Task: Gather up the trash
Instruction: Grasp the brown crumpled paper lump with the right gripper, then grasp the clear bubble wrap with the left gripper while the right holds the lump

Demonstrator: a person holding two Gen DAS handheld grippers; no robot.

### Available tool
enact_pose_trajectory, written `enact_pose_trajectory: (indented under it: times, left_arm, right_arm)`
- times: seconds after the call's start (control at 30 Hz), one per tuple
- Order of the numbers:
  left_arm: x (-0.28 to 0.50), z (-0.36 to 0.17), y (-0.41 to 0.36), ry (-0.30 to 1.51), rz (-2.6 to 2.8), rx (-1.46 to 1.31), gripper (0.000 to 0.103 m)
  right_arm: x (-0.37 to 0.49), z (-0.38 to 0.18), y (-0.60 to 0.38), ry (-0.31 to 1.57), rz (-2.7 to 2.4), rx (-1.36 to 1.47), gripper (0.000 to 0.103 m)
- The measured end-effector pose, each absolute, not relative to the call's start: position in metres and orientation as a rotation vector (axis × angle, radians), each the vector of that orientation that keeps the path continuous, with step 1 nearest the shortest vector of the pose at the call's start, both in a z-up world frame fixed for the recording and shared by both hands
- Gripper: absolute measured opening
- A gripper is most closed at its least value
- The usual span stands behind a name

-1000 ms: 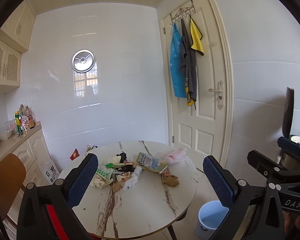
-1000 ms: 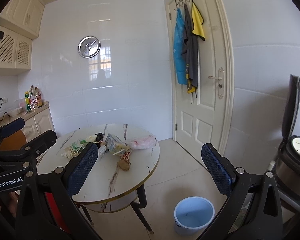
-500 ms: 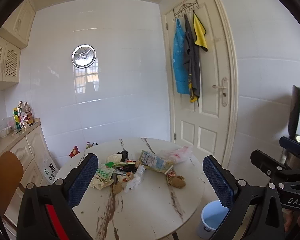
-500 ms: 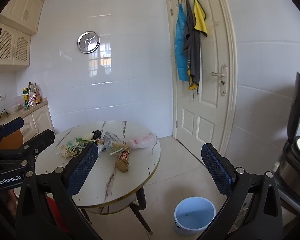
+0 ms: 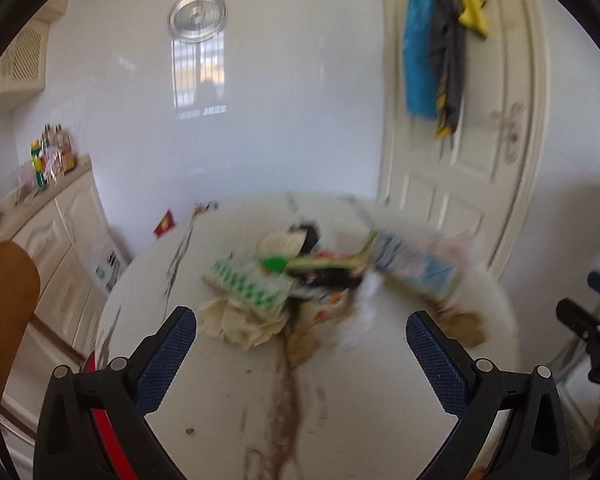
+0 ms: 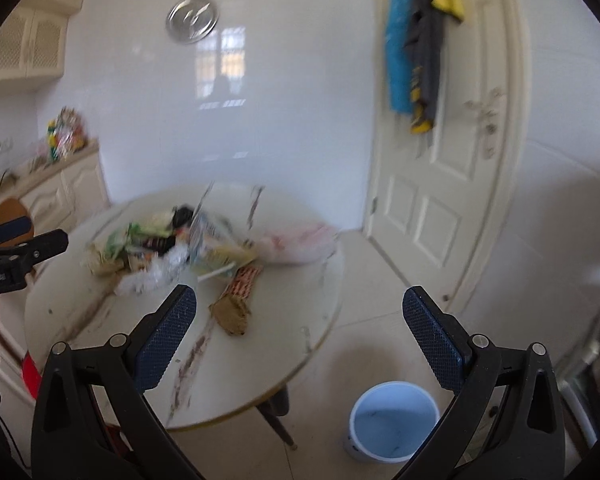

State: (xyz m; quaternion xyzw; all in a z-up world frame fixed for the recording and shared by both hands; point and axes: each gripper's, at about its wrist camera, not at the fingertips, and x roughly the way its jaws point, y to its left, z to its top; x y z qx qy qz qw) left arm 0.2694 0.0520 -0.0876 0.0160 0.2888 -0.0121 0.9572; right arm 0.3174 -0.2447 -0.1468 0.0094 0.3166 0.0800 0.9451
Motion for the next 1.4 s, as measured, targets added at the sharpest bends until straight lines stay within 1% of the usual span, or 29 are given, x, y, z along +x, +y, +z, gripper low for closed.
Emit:
enact_pose_trajectory:
  times: [0.13, 0.17, 0.2, 0.23, 0.27, 0.33, 0.43, 0.47, 0.5, 0.53, 0.6, 0.83, 0.93, 1.03, 1.17, 1.4]
  left_arm:
    - [0.301, -0.111, 0.06, 0.704, -0.024, 0.007, 0.102]
    - [0.309, -0.112, 0.062, 0.717, -0.029, 0.005, 0.102]
    - [0.312, -0.115, 0.063, 0.73, -0.035, 0.0, 0.102]
    - [0.316, -0.118, 0.063, 0.745, -0.043, -0.007, 0.102]
    - [0.319, -0.119, 0.066, 0.754, -0.049, -0.014, 0.102]
    - [0.327, -0.124, 0.068, 0.766, -0.06, -0.018, 0.102]
    - [0.333, -0.131, 0.071, 0.781, -0.058, -0.014, 0.102]
    - [0.338, -0.133, 0.068, 0.785, -0.059, -0.02, 0.102]
    - [0.341, -0.135, 0.066, 0.793, -0.059, -0.022, 0.102]
    - [0.342, -0.136, 0.063, 0.794, -0.063, -0.019, 0.102]
    - [0.345, -0.138, 0.051, 0.787, -0.097, 0.001, 0.102]
    - [0.369, -0.149, 0.013, 0.787, -0.133, 0.091, 0.102]
    - [0.384, -0.155, 0.004, 0.833, -0.162, 0.088, 0.102]
    - [0.395, -0.157, -0.003, 0.82, -0.164, 0.111, 0.102]
    - [0.411, -0.168, -0.004, 0.885, -0.151, 0.118, 0.102]
    - [0.428, -0.177, 0.0, 0.916, -0.115, 0.14, 0.102]
  right_arm:
    - [0.351, -0.178, -0.218, 0.728, 0.258, -0.019, 0.103]
    - [0.358, -0.186, -0.211, 0.742, 0.281, -0.034, 0.1]
    - [0.364, -0.193, -0.204, 0.757, 0.302, -0.048, 0.093]
    - [0.368, -0.198, -0.199, 0.77, 0.318, -0.059, 0.089]
    - [0.371, -0.202, -0.195, 0.778, 0.331, -0.068, 0.082]
    - [0.375, -0.209, -0.189, 0.793, 0.353, -0.086, 0.08]
    - [0.382, -0.219, -0.186, 0.821, 0.374, -0.098, 0.066]
    - [0.383, -0.221, -0.187, 0.829, 0.376, -0.104, 0.058]
    - [0.386, -0.223, -0.186, 0.837, 0.378, -0.108, 0.051]
    - [0.386, -0.225, -0.186, 0.841, 0.389, -0.103, 0.048]
    - [0.385, -0.226, -0.188, 0.841, 0.425, -0.088, 0.033]
    - [0.377, -0.224, -0.195, 0.823, 0.452, -0.067, 0.032]
    - [0.373, -0.226, -0.202, 0.818, 0.455, -0.027, 0.032]
    - [0.374, -0.227, -0.209, 0.82, 0.452, 0.01, 0.032]
    - [0.374, -0.23, -0.217, 0.819, 0.454, 0.047, 0.031]
    - [0.374, -0.23, -0.216, 0.814, 0.456, 0.051, 0.031]
